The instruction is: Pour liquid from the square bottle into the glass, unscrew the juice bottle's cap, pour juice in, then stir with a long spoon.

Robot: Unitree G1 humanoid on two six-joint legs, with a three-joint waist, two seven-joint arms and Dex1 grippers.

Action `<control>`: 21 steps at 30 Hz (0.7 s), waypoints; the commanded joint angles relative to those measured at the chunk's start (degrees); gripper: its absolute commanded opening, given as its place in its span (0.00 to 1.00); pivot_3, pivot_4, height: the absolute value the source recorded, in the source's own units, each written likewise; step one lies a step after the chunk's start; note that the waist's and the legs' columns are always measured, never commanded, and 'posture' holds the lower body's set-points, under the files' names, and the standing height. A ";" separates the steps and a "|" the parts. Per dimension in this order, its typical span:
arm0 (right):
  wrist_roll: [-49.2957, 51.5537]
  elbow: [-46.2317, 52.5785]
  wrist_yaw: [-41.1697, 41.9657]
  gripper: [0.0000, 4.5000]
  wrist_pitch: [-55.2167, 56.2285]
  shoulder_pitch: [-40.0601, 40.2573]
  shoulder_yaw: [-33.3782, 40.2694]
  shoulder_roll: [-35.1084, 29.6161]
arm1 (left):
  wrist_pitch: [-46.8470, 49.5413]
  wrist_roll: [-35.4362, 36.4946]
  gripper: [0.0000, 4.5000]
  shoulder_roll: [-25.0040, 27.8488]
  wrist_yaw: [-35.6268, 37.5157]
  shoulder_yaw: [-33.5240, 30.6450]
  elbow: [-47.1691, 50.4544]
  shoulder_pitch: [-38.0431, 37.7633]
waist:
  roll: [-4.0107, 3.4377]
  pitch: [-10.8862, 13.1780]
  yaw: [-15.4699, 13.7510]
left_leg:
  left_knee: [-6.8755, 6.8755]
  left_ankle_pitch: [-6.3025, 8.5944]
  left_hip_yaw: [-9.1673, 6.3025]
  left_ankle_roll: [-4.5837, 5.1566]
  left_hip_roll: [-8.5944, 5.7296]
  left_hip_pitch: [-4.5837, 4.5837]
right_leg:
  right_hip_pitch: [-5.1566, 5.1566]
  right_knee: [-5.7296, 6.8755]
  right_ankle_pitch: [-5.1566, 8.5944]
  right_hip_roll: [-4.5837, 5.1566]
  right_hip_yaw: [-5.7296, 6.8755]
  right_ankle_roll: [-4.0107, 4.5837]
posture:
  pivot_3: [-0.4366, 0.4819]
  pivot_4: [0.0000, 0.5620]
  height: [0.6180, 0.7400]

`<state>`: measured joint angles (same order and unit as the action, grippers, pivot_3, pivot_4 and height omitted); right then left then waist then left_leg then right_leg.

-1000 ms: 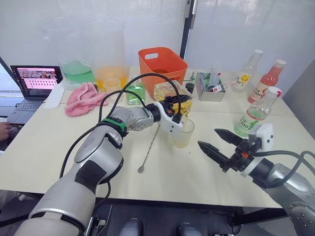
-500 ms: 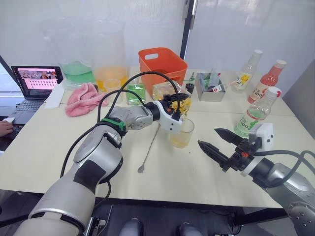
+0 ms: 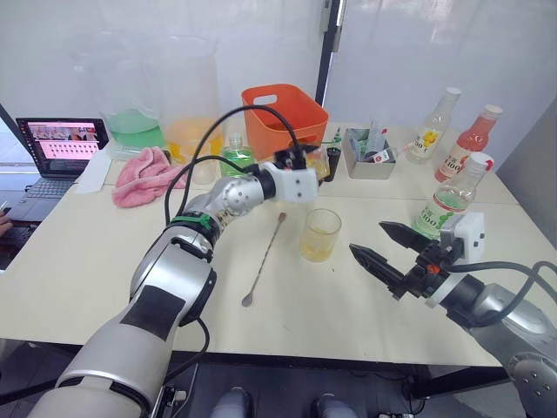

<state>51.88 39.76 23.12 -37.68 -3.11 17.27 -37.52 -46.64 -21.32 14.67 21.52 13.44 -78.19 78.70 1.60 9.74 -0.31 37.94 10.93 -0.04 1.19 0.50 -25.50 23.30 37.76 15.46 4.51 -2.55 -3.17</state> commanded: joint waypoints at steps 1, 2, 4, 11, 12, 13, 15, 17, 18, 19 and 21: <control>-0.52 -0.40 0.43 1.00 0.18 -1.80 0.74 -1.32 | 4.32 11.17 0.65 1.67 7.80 -8.64 5.72 1.73 | 0.00 0.00 0.03 | 0.00 0.00 -0.01 0.00 -0.01 0.01 | 0.00 0.05 0.00 0.00 0.00 0.00 | 0.48 0.27 0.99; -0.92 -1.01 0.69 1.00 0.14 -2.21 0.61 -1.70 | 6.14 13.21 0.65 2.05 9.81 -10.31 6.44 1.43 | 0.00 0.00 0.06 | 0.00 0.00 -0.01 0.00 0.00 0.00 | 0.00 0.10 0.00 0.00 0.00 0.00 | 0.48 0.27 0.99; -1.32 -2.17 1.43 1.00 0.15 -3.10 0.35 -2.41 | 10.15 16.75 0.65 2.99 13.09 -13.15 8.21 0.64 | 0.00 0.00 0.23 | 0.02 0.00 -0.02 0.00 -0.01 0.00 | 0.00 0.21 0.00 0.01 0.00 0.00 | 0.48 0.27 0.99; -1.94 -4.97 4.20 1.00 -0.37 -6.63 -0.68 -4.64 | 28.28 26.17 0.65 5.26 16.03 -19.86 23.81 -7.55 | 0.00 0.00 0.61 | 0.05 0.00 -0.09 0.00 0.02 0.01 | -0.01 0.26 0.00 -0.01 0.01 0.00 | 0.48 0.27 0.99; -1.88 -5.16 4.48 1.00 -0.44 -6.86 -0.63 -4.80 | 30.29 26.58 0.65 5.30 15.60 -20.01 26.61 -8.92 | -0.01 0.00 0.62 | 0.06 0.00 -0.10 0.00 0.02 0.01 | -0.01 0.26 0.00 -0.02 0.01 0.01 | 0.48 0.27 0.99; -1.83 -5.40 4.97 1.00 -0.59 -7.42 -0.88 -5.03 | 33.85 27.66 0.65 5.24 13.88 -20.92 30.72 -11.01 | -0.01 0.00 0.64 | 0.06 0.00 -0.11 0.00 0.02 0.00 | -0.01 0.29 0.00 -0.01 0.01 0.01 | 0.48 0.27 0.99; -1.80 -5.89 6.26 1.00 -0.99 -8.56 -1.48 -5.60 | 41.70 28.62 0.65 4.91 8.56 -22.53 41.11 -16.48 | 0.00 0.00 0.79 | 0.06 0.00 -0.14 0.00 0.05 -0.02 | -0.01 0.31 -0.01 -0.02 0.02 0.01 | 0.48 0.27 0.99; -2.05 -6.33 6.97 1.00 -1.35 -9.07 -1.78 -6.03 | 49.48 29.30 0.65 4.28 3.50 -23.83 49.44 -20.42 | 0.00 0.00 0.88 | 0.07 0.00 -0.21 0.00 0.10 -0.01 | -0.01 0.33 -0.01 -0.04 0.00 0.02 | 0.48 0.27 0.99; -2.15 -6.46 7.25 1.00 -1.49 -9.07 -1.76 -6.24 | 51.87 29.20 0.65 4.24 1.91 -24.04 52.55 -21.86 | 0.00 0.00 0.89 | 0.08 0.00 -0.30 0.00 0.12 -0.02 | -0.01 0.34 -0.01 -0.05 0.01 0.02 | 0.48 0.27 0.99; -2.18 -6.59 7.64 1.00 -1.63 -9.07 -1.69 -6.46 | 54.99 29.69 0.65 4.00 0.09 -24.64 56.17 -23.69 | 0.00 0.00 0.93 | 0.08 0.00 -0.32 0.00 0.12 -0.02 | -0.01 0.33 -0.02 -0.06 0.02 0.03 | 0.48 0.27 0.99; -2.22 -6.86 8.38 1.00 -1.84 -9.05 -1.59 -6.91 | 59.71 30.17 0.65 3.87 -2.28 -25.12 62.10 -27.15 | 0.00 0.00 0.86 | 0.08 0.00 -0.48 0.00 0.12 -0.01 | -0.01 0.33 -0.02 -0.06 0.01 0.03 | 0.48 0.27 0.99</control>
<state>49.62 32.01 30.57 -39.56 -11.57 14.36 -43.54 11.65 7.05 18.22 21.79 -9.95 -25.44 50.13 1.60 9.74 0.55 38.02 10.92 -0.57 1.18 0.61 -25.51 23.28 38.09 15.44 4.46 -2.54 -3.13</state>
